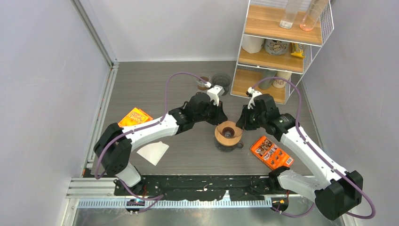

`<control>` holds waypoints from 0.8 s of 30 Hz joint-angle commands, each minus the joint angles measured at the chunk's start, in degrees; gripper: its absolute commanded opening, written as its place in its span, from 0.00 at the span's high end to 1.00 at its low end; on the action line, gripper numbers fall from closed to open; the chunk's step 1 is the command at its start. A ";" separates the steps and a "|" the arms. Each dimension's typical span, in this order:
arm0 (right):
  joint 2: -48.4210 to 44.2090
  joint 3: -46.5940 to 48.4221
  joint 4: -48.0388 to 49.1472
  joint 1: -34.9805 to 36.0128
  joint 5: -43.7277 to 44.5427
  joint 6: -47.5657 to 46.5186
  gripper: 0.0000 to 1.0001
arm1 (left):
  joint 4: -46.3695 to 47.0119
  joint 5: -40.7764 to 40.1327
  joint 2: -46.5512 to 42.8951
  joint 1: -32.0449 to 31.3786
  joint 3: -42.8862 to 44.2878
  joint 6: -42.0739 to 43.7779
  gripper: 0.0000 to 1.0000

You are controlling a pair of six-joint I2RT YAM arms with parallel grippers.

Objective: Place the coffee filter in the dripper

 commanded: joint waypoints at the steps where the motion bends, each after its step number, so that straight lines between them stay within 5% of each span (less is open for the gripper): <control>1: 6.28 -5.22 -8.88 0.54 8.01 -3.11 0.95 | -10.17 -3.08 6.51 -0.70 -4.65 -0.10 1.00; 24: 3.12 -2.10 -3.65 0.54 3.05 -4.79 0.88 | -7.82 1.66 3.03 -0.89 -0.98 0.23 1.00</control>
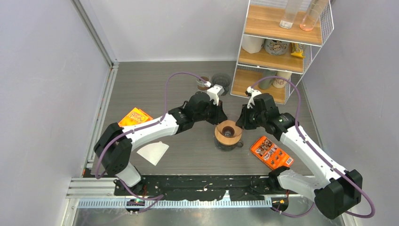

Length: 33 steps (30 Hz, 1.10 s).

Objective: Place the coffee filter in the dripper

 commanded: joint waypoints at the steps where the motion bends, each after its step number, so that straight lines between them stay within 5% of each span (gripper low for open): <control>1: 2.69 -2.48 -3.85 0.56 2.55 -3.65 0.88 | -8.99 0.85 3.08 -1.27 -0.44 0.19 1.00; 20: 2.25 2.59 -1.79 0.56 -0.57 -3.94 0.77 | -10.39 0.08 0.84 -1.29 3.81 1.66 0.87; 33: 0.99 4.79 -1.25 0.58 -2.28 -3.72 0.62 | -9.58 -1.13 -1.58 -1.38 3.39 1.96 0.68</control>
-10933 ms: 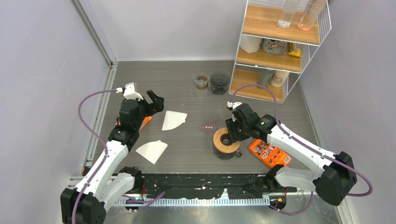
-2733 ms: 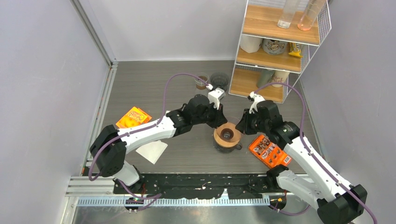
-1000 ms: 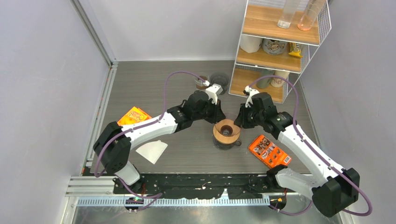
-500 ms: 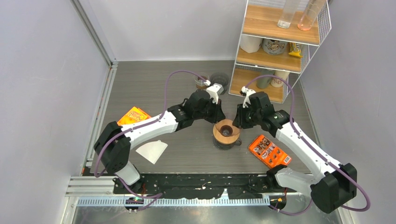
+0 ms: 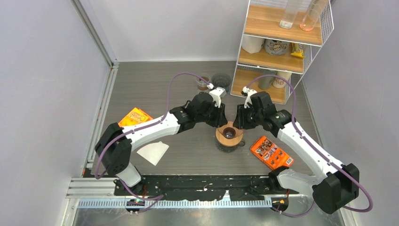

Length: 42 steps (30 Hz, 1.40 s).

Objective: Place the coffee filter in the dripper

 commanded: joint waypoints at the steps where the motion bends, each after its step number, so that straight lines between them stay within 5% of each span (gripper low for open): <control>1: -1.05 2.72 0.14 0.13 -0.75 -0.55 0.61 | -1.35 -1.05 -2.12 -0.29 0.17 1.25 0.67; 8: -2.74 3.88 0.24 0.13 -1.33 -0.93 0.50 | -0.05 -0.76 -4.27 -0.55 0.05 1.85 0.51; 17: -8.41 6.14 -1.75 0.13 2.90 -1.70 0.17 | 2.47 -1.57 -9.07 -0.55 -1.43 2.36 0.02; 19: -10.18 6.52 -2.02 0.15 4.59 -1.64 0.00 | 2.13 -3.46 -11.11 -0.55 -1.70 3.09 0.01; 29: -20.52 2.25 0.64 0.12 37.11 8.69 0.04 | -6.85 -28.33 -24.60 1.14 -7.74 2.40 0.00; 33: -23.29 -0.86 4.05 0.12 41.20 8.83 0.04 | -15.71 -35.61 -28.53 4.50 -11.30 -1.83 0.00; 42: -22.98 -4.74 9.64 0.13 46.67 6.79 0.05 | -34.70 -37.69 -38.31 10.73 -24.77 -19.13 0.00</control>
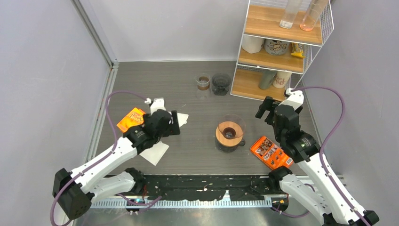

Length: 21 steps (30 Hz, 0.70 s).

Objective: Place the coffee filter in the dripper

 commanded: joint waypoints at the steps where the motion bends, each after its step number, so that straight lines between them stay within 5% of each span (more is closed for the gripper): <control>1: 1.26 -0.53 5.92 0.10 5.25 -1.00 0.04 | -14.23 -4.79 -5.03 0.57 -4.94 -12.31 0.00; 8: 4.24 -1.25 7.41 0.13 5.68 -1.94 0.05 | -21.34 -2.97 -11.28 3.36 -15.93 -26.90 0.00; 21: 5.04 -1.75 7.54 0.11 4.57 -2.47 0.05 | -13.13 2.85 -12.28 10.22 -24.69 -27.33 0.13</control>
